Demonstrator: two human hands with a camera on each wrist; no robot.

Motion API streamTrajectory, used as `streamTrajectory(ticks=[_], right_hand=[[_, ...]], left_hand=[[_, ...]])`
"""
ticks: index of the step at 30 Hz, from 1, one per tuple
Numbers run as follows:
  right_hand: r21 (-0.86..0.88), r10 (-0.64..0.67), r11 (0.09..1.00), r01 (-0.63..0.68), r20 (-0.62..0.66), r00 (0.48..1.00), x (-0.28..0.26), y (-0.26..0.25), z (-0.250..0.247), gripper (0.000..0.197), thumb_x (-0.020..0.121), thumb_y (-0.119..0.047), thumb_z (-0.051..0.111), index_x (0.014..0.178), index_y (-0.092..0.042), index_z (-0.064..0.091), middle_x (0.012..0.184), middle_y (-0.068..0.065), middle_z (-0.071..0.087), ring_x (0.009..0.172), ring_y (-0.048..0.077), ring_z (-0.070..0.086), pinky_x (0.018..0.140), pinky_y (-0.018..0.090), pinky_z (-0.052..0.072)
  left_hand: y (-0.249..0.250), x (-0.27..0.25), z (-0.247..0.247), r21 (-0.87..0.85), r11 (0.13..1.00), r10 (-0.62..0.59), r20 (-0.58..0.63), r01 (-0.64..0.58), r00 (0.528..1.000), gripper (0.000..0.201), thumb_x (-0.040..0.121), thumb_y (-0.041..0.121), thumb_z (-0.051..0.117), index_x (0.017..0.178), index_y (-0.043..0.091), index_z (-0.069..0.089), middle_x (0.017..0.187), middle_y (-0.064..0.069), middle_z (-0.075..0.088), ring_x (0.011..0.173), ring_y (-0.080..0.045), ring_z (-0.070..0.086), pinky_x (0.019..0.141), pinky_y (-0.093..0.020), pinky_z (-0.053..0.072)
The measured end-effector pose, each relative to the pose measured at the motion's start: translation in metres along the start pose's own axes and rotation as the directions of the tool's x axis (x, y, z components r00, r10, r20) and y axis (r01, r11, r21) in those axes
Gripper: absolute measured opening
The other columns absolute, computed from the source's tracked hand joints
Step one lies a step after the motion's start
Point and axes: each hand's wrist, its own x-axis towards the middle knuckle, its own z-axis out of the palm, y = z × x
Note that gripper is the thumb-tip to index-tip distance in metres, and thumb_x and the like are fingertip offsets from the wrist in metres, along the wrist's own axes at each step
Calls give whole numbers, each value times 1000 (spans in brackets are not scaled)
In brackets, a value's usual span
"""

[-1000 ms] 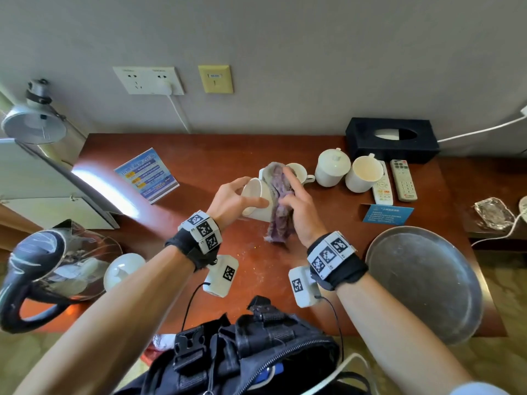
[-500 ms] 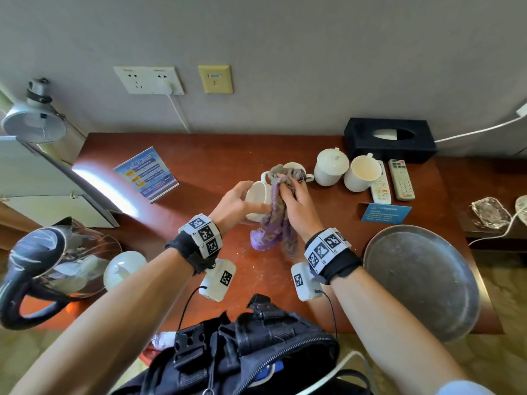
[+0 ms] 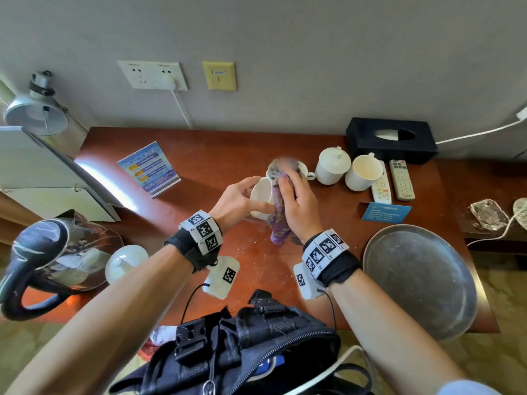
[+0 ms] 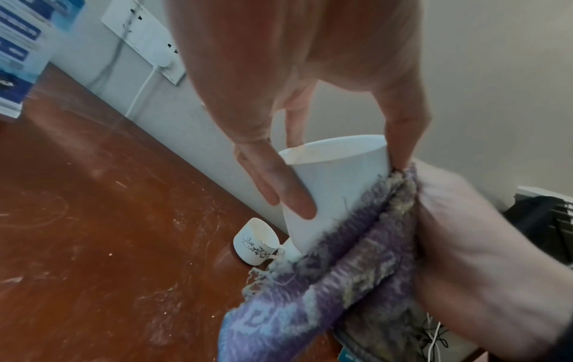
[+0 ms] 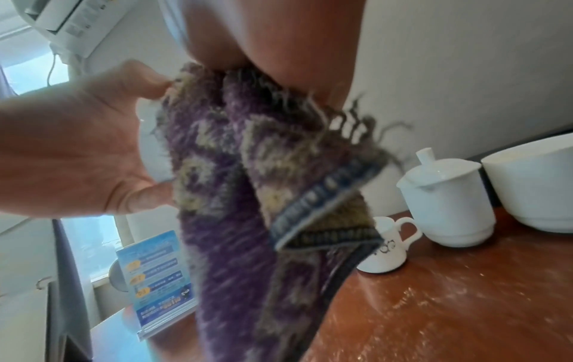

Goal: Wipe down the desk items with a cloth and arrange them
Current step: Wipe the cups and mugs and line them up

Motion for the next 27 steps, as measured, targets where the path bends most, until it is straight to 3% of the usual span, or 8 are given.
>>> streamTrajectory(ticks=[7,11,15,17,19,22,24,27], right_hand=[[107,231,969,-223,-66,971,8,15,-4,38,106,-29,42,139,-15,55,140,0,57,130,11,49,114,35,37],[-19,-42,999,40,-119,992,-13,12,-3,37,104,-23,45,138,-14,55,142,3,55,131,8,47,108,14,36],[-146,-310,943,300,-51,949,-10,14,-7,35,103,-18,45,134,-11,59,136,2,58,127,11,52,106,19,40],[-124,-227,968,220,-51,973,1,18,-12,33,103,-18,46,132,-13,62,131,-2,61,122,4,53,105,18,41],[19,37,999,-36,-74,997,8,23,-17,31,103,-20,47,128,-16,65,127,-7,64,118,0,56,108,25,43],[134,214,970,-203,-79,974,6,27,-19,30,104,-21,47,128,-19,65,129,-9,64,121,1,55,111,32,42],[62,63,997,-55,-140,988,-6,21,-18,30,104,-17,47,129,-18,64,133,-6,62,125,3,53,111,28,41],[-61,-219,975,214,-98,971,-23,22,-18,31,102,-17,49,129,-12,63,136,4,60,129,10,52,109,25,41]], left_hand=[[-4,1,6,-32,999,-18,-40,16,999,66,77,4,81,137,15,55,102,-9,65,87,-26,73,76,-46,62],[0,7,4,-58,997,-50,-48,47,998,70,80,17,81,142,14,50,114,-11,68,95,-26,73,75,-38,62],[1,7,6,-30,997,-63,43,64,997,70,82,16,78,145,14,48,112,-10,72,95,-23,74,78,-37,61],[-3,6,10,-7,999,-52,48,52,997,78,80,13,80,148,15,43,113,-12,71,96,-25,74,81,-41,61],[-7,5,14,28,999,-26,42,25,999,84,75,13,84,148,19,44,115,-11,69,98,-27,73,83,-46,61],[-12,6,18,18,1000,-15,31,14,999,72,65,18,89,128,31,58,112,-12,70,95,-30,73,80,-52,61],[-10,7,19,5,1000,-10,17,10,1000,59,67,17,88,117,33,61,107,-11,70,92,-30,74,78,-51,61],[-4,8,17,-30,999,-31,3,31,1000,52,80,12,79,128,24,59,107,-12,71,91,-28,74,78,-42,62]])
